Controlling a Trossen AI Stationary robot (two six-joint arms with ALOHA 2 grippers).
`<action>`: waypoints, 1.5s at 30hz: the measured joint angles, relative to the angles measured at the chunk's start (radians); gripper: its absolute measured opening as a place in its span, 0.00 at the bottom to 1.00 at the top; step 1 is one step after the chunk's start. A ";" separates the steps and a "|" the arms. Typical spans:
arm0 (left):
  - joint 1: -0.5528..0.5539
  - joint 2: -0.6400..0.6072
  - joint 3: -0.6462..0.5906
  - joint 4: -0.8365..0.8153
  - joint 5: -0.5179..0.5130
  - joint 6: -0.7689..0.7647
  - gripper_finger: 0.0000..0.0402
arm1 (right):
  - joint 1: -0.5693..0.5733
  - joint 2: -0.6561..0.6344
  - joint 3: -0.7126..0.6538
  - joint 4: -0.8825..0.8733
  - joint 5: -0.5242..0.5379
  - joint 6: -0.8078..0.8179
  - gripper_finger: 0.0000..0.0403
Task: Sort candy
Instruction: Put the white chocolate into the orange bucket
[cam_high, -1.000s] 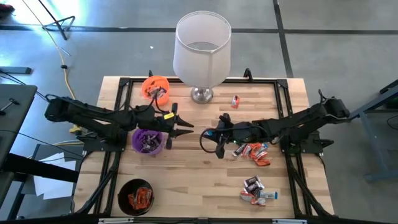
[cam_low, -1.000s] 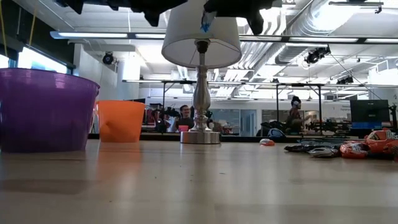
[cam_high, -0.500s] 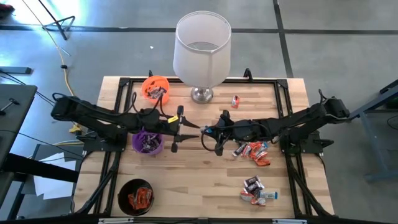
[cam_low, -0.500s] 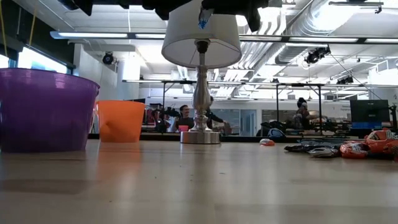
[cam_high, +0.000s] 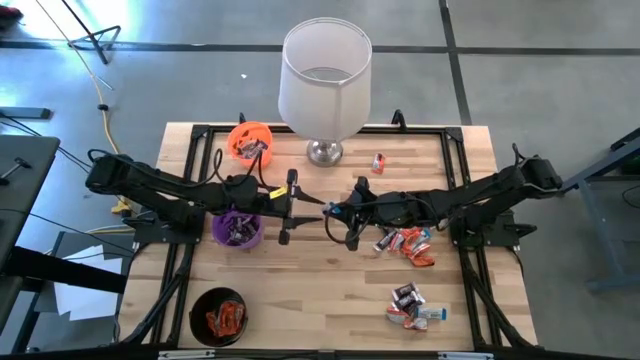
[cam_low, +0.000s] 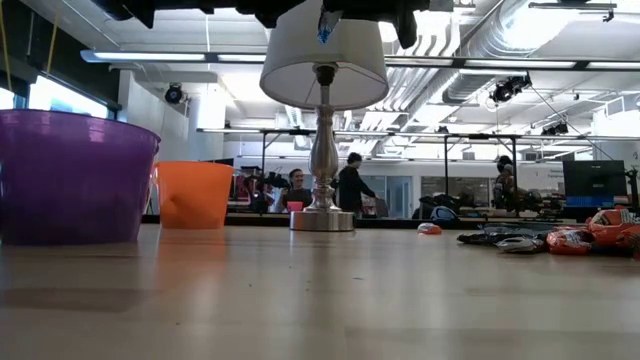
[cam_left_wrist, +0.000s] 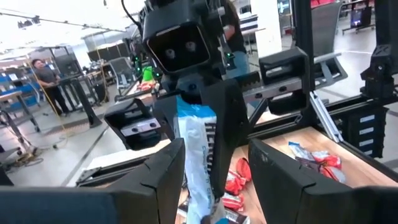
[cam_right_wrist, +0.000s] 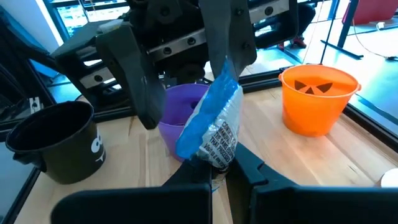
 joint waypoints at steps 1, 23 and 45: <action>0.000 0.000 0.000 0.003 -0.001 0.000 0.41 | 0.000 0.001 0.000 0.001 0.000 0.000 0.01; 0.001 0.000 0.000 -0.004 -0.031 -0.044 0.41 | -0.014 0.058 0.018 0.123 -0.048 -0.097 0.01; 0.001 -0.001 0.000 -0.015 -0.039 -0.027 0.01 | -0.028 0.064 0.017 0.110 -0.034 -0.116 0.15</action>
